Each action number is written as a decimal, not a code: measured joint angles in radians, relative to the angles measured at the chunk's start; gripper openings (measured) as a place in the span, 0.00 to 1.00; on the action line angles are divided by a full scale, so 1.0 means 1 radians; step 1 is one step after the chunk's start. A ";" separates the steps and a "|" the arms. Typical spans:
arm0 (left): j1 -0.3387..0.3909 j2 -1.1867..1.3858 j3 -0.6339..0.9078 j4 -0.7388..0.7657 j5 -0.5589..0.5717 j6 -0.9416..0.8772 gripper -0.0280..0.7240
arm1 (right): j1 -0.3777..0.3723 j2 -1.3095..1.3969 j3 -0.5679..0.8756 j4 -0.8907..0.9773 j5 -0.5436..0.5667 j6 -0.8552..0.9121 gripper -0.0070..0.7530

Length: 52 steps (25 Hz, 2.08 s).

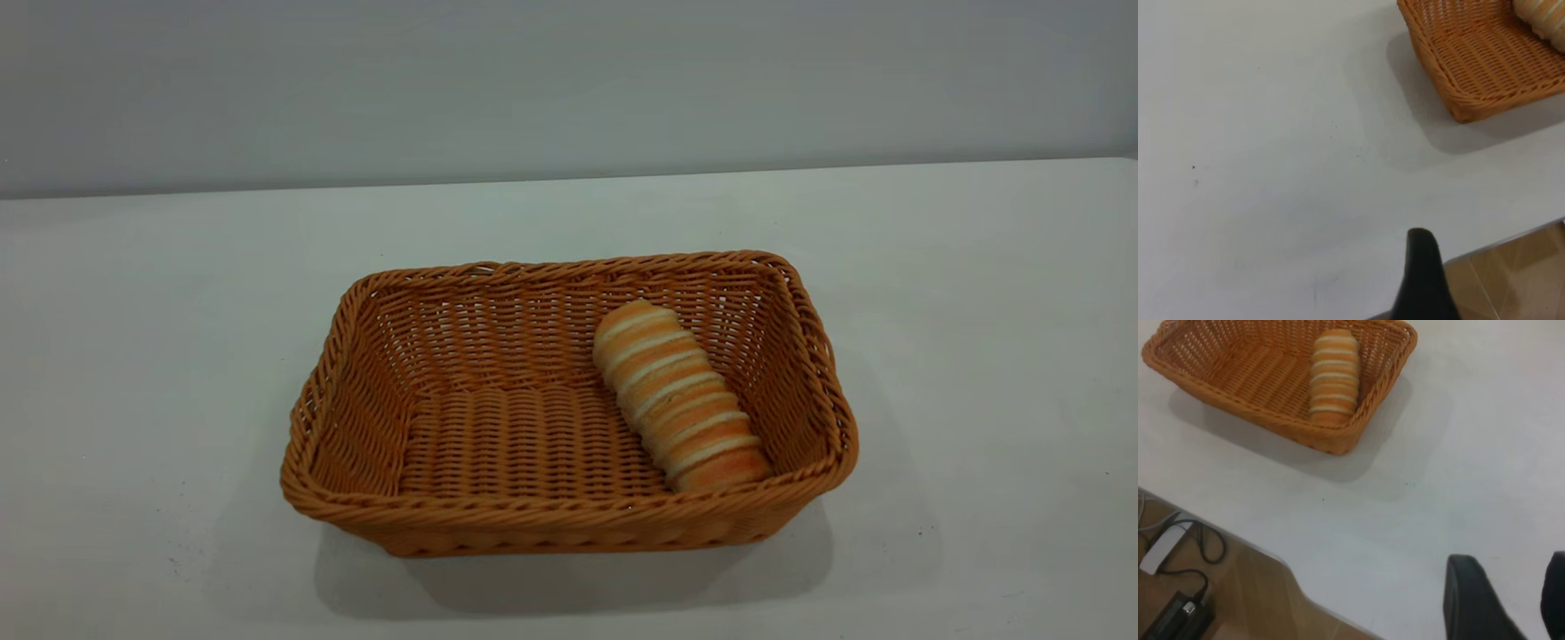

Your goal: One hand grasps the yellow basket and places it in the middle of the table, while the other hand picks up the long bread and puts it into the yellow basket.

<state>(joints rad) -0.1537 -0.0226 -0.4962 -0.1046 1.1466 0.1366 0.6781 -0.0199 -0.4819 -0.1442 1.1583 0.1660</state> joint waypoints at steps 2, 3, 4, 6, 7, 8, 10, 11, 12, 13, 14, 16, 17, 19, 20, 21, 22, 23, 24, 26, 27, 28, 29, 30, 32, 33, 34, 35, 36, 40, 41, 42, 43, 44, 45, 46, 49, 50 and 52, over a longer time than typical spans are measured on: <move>0.000 0.000 0.000 0.000 0.000 0.000 0.81 | 0.000 0.000 0.000 0.000 0.000 0.000 0.41; 0.000 0.000 0.000 0.000 0.000 0.000 0.81 | 0.000 0.000 0.000 0.000 0.000 0.000 0.41; 0.000 0.000 0.000 0.000 0.000 0.000 0.81 | 0.000 0.000 0.000 0.000 0.000 0.000 0.41; 0.000 0.000 0.000 0.000 0.000 0.000 0.81 | 0.000 0.000 0.000 0.000 0.000 0.000 0.41; 0.000 0.000 0.000 0.000 0.000 0.000 0.81 | 0.000 0.000 0.000 0.000 0.000 0.000 0.41; 0.000 0.000 0.000 0.000 0.000 0.000 0.81 | 0.000 0.000 0.000 0.000 0.000 0.000 0.41; 0.000 0.000 0.000 0.000 0.000 0.000 0.81 | 0.000 0.000 0.000 0.000 0.000 0.000 0.41; 0.000 0.000 0.000 0.000 0.000 0.000 0.81 | -0.003 0.000 0.000 0.000 0.000 0.000 0.41; 0.000 0.000 0.000 0.000 0.000 0.000 0.81 | -0.018 0.000 0.000 0.000 0.000 0.000 0.41; 0.000 0.000 0.000 0.000 0.000 0.000 0.81 | -0.040 0.000 0.000 0.000 0.000 0.000 0.41; 0.000 0.000 0.000 0.000 0.000 0.000 0.81 | -0.074 0.000 0.000 0.000 0.000 0.000 0.41; 0.000 0.000 0.000 0.000 0.000 0.000 0.81 | -0.146 0.000 0.000 0.000 0.000 0.000 0.41; 0.000 0.000 0.000 0.000 0.000 0.000 0.81 | -0.187 0.000 0.000 0.001 0.000 0.000 0.41; 0.002 0.000 0.000 0.000 0.000 0.000 0.81 | -0.277 0.000 0.000 0.001 0.000 0.000 0.41; 0.007 0.000 0.000 0.000 0.000 0.000 0.81 | -0.316 0.000 0.000 0.001 0.000 0.000 0.41; 0.018 0.000 0.000 -0.001 0.000 0.000 0.81 | -0.364 0.000 0.000 0.001 0.000 0.000 0.41; 0.035 0.000 0.000 -0.001 0.000 0.000 0.81 | -0.411 0.000 0.000 0.001 0.000 0.000 0.41; 0.053 0.000 0.000 -0.001 0.000 0.000 0.81 | -0.449 0.000 0.000 0.002 0.000 0.000 0.41; 0.077 0.000 0.000 -0.001 0.000 0.000 0.81 | -0.495 0.000 0.000 0.002 0.000 0.000 0.41; 0.123 0.000 0.000 -0.001 0.000 0.000 0.81 | -0.581 0.000 0.000 0.002 0.000 0.000 0.41; 0.139 0.000 0.000 -0.001 0.000 0.000 0.81 | -0.610 0.000 0.000 0.002 0.000 0.000 0.41; 0.155 0.000 0.000 -0.001 0.000 0.000 0.81 | -0.640 0.000 0.000 0.002 0.000 0.000 0.41; 0.166 0.000 0.000 -0.001 0.000 0.000 0.81 | -0.663 0.000 0.000 0.003 0.000 0.000 0.41; 0.173 0.000 0.000 -0.001 0.000 0.000 0.81 | -0.680 0.000 0.000 0.003 0.000 0.000 0.41; 0.178 0.000 0.000 -0.001 0.000 0.001 0.81 | -0.691 0.000 0.000 0.003 0.000 0.000 0.41; 0.180 0.000 0.000 -0.001 0.000 0.001 0.81 | -0.691 0.000 0.000 0.003 0.000 0.000 0.41; 0.180 0.000 0.000 -0.001 0.000 0.001 0.81 | -0.691 0.000 0.000 0.003 0.000 0.000 0.41; 0.180 0.000 0.000 -0.001 0.000 0.001 0.81 | -0.691 0.000 0.000 0.003 0.000 0.000 0.41; 0.180 0.000 0.000 -0.001 0.000 0.001 0.81 | -0.691 0.000 0.000 0.003 0.000 0.000 0.41; 0.180 0.000 0.000 -0.001 0.000 0.001 0.81 | -0.690 0.000 0.000 0.003 0.000 0.000 0.41; 0.180 0.000 0.000 -0.001 0.000 0.001 0.81 | -0.688 0.000 0.000 0.003 0.000 0.000 0.41; 0.180 0.000 0.000 -0.001 0.000 0.001 0.81 | -0.681 0.000 0.000 0.003 0.000 0.000 0.41; 0.180 0.000 0.000 -0.001 0.000 0.001 0.81 | -0.670 0.000 0.000 0.003 0.000 0.000 0.41; 0.180 0.000 0.000 -0.001 0.000 0.001 0.81 | -0.658 0.000 0.000 0.003 0.000 0.000 0.41; 0.180 0.000 0.000 -0.001 0.000 0.001 0.81 | -0.650 0.000 0.000 0.003 0.000 0.000 0.41; 0.180 0.000 0.000 -0.001 0.000 0.001 0.81 | -0.644 0.000 0.000 0.003 0.000 0.000 0.41; 0.180 0.000 0.000 -0.001 0.000 0.001 0.81 | -0.638 0.000 0.000 0.003 0.000 0.000 0.41; 0.180 0.000 0.000 0.000 0.000 0.001 0.81 | -0.638 0.000 0.000 0.003 0.000 0.000 0.41; 0.180 0.000 0.000 0.000 0.000 0.001 0.81 | -0.638 0.000 0.000 0.003 0.000 0.000 0.41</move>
<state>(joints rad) 0.0261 -0.0226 -0.4962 -0.1047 1.1466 0.1373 0.0399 -0.0199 -0.4819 -0.1414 1.1580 0.1657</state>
